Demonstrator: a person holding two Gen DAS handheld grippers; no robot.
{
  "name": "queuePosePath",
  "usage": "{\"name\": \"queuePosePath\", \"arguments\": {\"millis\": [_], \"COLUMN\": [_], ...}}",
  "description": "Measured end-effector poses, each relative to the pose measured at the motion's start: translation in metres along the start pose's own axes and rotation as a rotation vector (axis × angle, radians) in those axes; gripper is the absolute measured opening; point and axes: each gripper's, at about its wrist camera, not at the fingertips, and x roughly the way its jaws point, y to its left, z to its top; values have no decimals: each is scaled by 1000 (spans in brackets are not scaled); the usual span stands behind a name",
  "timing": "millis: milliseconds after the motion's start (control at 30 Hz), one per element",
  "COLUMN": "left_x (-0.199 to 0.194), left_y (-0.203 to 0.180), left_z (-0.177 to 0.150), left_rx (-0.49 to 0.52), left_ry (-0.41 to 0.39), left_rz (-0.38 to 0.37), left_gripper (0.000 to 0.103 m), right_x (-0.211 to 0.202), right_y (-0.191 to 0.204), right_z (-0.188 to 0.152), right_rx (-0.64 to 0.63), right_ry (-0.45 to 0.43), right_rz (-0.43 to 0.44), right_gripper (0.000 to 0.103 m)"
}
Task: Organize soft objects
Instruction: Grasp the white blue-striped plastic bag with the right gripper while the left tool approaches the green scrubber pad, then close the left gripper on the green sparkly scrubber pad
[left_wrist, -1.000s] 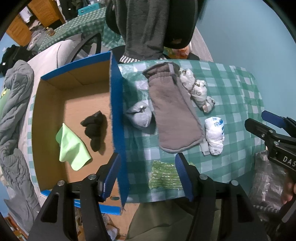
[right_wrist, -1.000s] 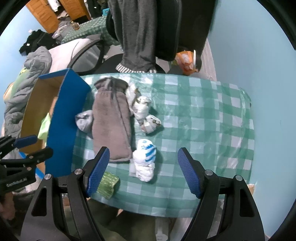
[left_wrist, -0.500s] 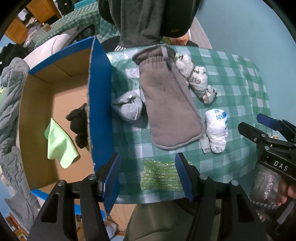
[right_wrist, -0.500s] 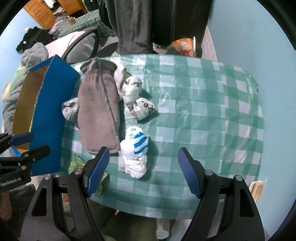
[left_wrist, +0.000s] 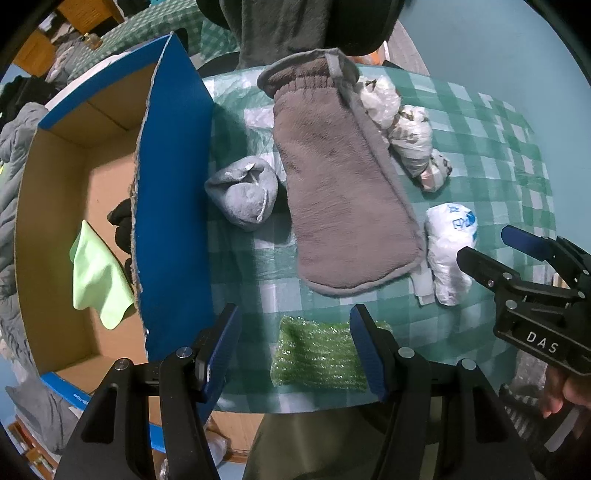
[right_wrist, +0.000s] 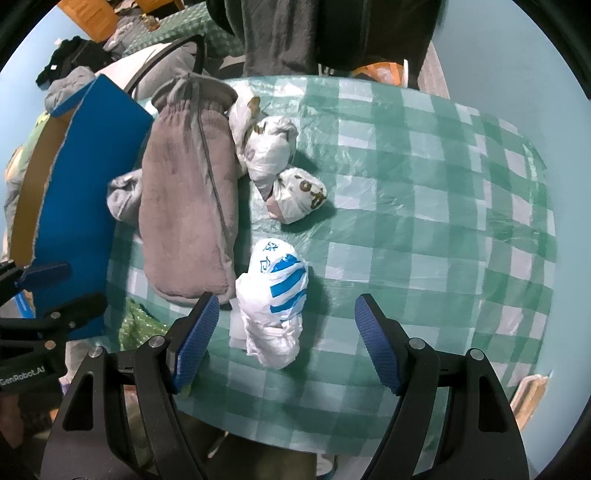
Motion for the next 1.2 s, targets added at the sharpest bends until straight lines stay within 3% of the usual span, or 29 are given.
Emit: {"name": "queuePosePath", "arguments": {"millis": [433,500,667,967,1067,1200], "left_x": [17,18,19,21,20,22], "left_y": [0,1,1,2,5,1], "left_z": [0,0,1,-5,-10,-18], "left_rx": [-9,-9,-5,-23,-42,-46], "left_ry": [21,24,23,28,21,25], "left_rz": [5,6,11,-20,-40,-62], "left_gripper": [62,62,62,63,76,76], "right_x": [35,37,39,23,15,6], "right_y": [1,0,-3,-15,-19,-21], "right_z": [-2,-3,-5,-12,-19,-27], "right_rx": [-20,-16,-16,17,27,32], "right_ry": [55,56,61,22,14,8], "right_rz": [-18,-15,1,-6,-7,-13], "right_gripper": [77,73,44,41,41,41]}}
